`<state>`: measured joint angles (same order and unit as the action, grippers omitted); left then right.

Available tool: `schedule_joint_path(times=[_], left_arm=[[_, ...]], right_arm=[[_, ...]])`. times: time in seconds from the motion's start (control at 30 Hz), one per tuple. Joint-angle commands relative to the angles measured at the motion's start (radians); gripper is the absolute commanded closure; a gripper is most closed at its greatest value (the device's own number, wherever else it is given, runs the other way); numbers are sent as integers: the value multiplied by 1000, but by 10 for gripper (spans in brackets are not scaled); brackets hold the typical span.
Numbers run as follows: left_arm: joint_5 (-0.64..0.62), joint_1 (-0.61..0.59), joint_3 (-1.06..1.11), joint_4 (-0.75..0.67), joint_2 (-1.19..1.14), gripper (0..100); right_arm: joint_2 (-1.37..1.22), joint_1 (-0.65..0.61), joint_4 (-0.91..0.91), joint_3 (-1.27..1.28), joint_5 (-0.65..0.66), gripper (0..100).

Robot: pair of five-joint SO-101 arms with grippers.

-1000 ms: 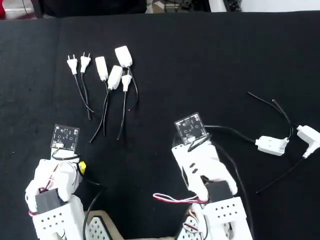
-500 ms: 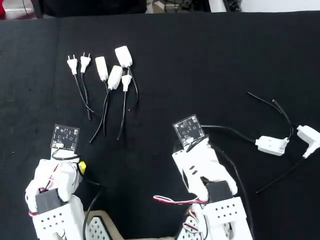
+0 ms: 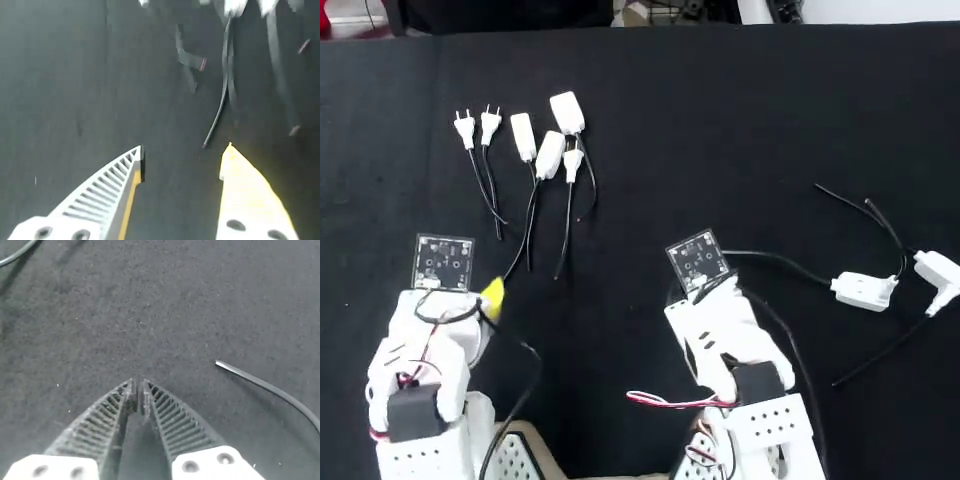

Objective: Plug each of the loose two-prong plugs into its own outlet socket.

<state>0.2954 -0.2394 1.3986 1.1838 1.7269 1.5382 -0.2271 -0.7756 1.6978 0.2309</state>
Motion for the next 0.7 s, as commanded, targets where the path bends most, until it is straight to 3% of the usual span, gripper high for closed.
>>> schedule_joint_path(times=[0.0, 0.23, 0.47, 0.67], left_arm=[[-51, 59, -142, -101, -175, 742], [-57, 171, -479, -226, -730, 742], [-58, 234, -852, -229, -1243, 742], [-97, 272, -1132, -235, -1591, 742]], right_arm=[[1, -3, -6, -4, -8, 986], [-1, -3, -6, -4, -6, 986], [4, -5, -20, -4, -3, 986], [7, -6, -40, -4, 75, 986]])
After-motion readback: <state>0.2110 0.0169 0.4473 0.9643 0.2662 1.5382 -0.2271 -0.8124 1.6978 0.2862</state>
